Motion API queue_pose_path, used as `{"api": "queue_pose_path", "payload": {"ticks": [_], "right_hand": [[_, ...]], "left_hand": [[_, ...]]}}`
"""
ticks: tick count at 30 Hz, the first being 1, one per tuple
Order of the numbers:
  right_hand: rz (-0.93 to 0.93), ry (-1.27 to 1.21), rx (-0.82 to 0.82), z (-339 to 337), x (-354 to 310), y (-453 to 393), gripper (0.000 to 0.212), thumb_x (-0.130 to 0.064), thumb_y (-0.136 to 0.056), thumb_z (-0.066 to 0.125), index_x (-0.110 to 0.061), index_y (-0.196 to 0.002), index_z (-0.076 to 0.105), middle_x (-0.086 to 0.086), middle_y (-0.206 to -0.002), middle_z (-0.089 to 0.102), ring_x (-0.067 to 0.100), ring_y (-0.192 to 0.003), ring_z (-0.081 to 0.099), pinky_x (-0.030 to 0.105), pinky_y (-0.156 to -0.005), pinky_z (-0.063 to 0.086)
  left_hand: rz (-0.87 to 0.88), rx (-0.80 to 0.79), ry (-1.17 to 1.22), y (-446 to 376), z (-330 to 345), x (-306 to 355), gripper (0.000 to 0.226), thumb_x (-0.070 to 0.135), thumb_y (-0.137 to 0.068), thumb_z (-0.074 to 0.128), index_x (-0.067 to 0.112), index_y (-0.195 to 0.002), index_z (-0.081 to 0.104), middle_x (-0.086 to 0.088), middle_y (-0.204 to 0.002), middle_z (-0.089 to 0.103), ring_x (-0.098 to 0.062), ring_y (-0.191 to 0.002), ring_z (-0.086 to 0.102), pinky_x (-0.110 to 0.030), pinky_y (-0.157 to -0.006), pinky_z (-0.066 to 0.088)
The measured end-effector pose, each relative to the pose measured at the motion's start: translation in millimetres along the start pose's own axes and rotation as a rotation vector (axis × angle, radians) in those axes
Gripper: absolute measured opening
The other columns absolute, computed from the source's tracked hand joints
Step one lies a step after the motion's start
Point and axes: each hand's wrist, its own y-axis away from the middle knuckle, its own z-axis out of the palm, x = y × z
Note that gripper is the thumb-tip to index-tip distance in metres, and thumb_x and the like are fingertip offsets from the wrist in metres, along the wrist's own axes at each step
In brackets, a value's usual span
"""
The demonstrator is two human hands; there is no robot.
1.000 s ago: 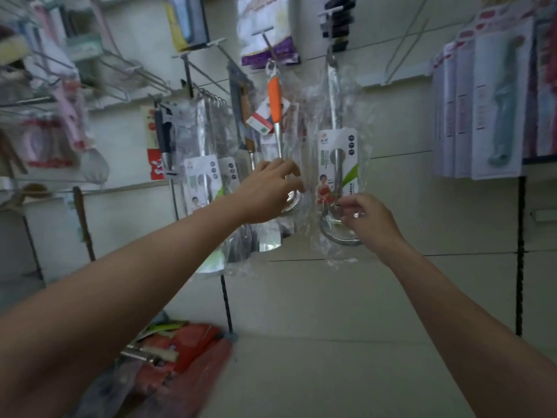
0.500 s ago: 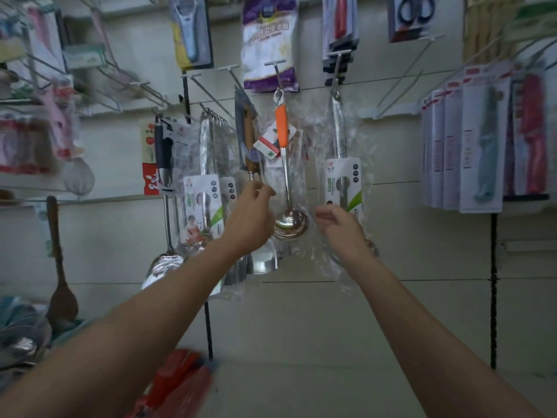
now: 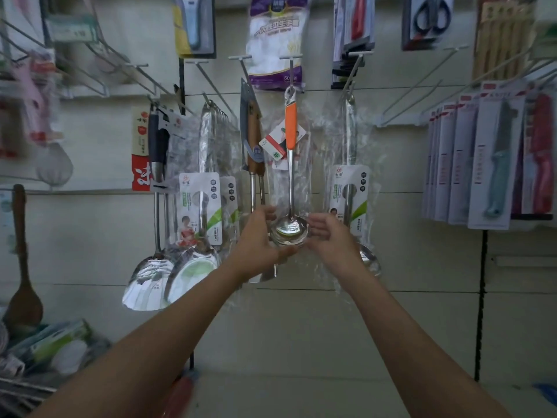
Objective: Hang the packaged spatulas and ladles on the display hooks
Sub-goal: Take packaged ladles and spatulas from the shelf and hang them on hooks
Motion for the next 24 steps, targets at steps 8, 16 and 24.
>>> {"api": "queue_pose_path", "payload": {"ticks": [8, 16, 24], "right_hand": [[-0.008, 0.025, 0.077, 4.9, -0.1, 1.9, 0.035, 0.003, -0.085, 0.058, -0.015, -0.115, 0.056, -0.004, -0.114, 0.062, 0.011, -0.097, 0.056, 0.024, -0.086, 0.048], [0.058, 0.041, 0.104, -2.9, 0.4, -2.4, 0.046, 0.01, -0.089, 0.037, -0.011, -0.127, 0.053, 0.0, -0.125, 0.056, 0.01, -0.114, 0.051, 0.025, -0.093, 0.04], [0.168, -0.122, -0.002, 6.6, -4.4, -0.1, 0.049, 0.016, -0.091, 0.033, -0.001, -0.136, 0.04, 0.011, -0.141, 0.045, 0.024, -0.13, 0.044, 0.039, -0.11, 0.038]], "left_hand": [[-0.089, 0.049, 0.315, 2.0, 5.2, -13.9, 0.077, -0.001, -0.068, 0.079, 0.019, -0.128, 0.035, -0.006, -0.122, 0.049, -0.015, -0.105, 0.054, -0.008, -0.07, 0.047], [-0.064, 0.026, 0.434, 2.2, -13.3, -21.9, 0.062, -0.016, -0.075, 0.062, 0.016, -0.123, 0.04, 0.007, -0.104, 0.053, 0.005, -0.07, 0.064, -0.009, -0.055, 0.05], [-0.071, -0.066, 0.231, -7.5, -29.0, -22.4, 0.063, -0.002, -0.077, 0.067, 0.022, -0.126, 0.034, -0.003, -0.126, 0.044, -0.014, -0.102, 0.057, -0.017, -0.08, 0.053]]}}
